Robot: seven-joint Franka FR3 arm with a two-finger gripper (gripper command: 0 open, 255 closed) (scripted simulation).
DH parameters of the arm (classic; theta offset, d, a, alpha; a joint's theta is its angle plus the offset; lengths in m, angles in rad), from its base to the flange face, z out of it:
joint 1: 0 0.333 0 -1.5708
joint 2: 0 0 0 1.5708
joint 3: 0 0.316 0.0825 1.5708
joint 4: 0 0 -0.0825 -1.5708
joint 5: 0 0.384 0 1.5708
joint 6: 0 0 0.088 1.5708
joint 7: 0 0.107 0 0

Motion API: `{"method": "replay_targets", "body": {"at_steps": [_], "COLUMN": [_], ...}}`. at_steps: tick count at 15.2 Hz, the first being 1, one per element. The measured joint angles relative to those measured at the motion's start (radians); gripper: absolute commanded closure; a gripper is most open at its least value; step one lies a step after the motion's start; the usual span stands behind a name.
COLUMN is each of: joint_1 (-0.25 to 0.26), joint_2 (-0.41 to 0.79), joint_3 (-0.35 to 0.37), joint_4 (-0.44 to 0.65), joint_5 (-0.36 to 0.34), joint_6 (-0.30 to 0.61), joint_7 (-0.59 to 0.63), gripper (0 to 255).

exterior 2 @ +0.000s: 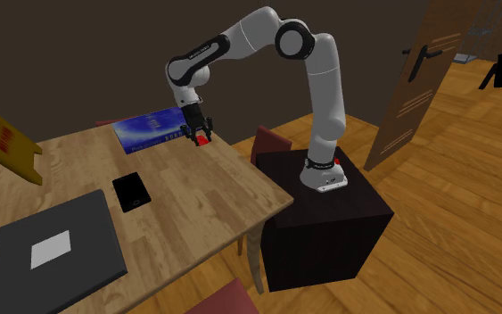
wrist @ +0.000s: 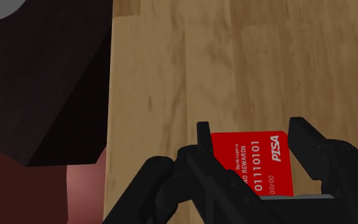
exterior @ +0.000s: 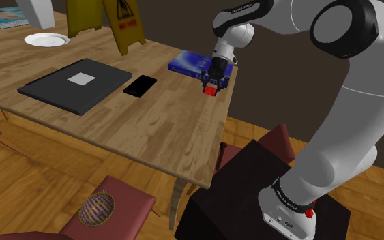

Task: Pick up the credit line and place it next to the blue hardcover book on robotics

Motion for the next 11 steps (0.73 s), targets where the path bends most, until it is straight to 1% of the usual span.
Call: {"method": "replay_targets", "body": {"at_steps": [4,10,11], "joint_1": [0.002,0.002,0.002], "joint_2": [0.027,0.029,0.029], "joint_3": [0.001,0.001,0.001], "joint_4": [-0.010,-0.014,-0.014], "joint_5": [0.002,0.003,0.003], "joint_6": [0.035,0.042,0.042], "joint_7": [-0.011,-0.013,-0.013], "gripper": [255,255,0]}}
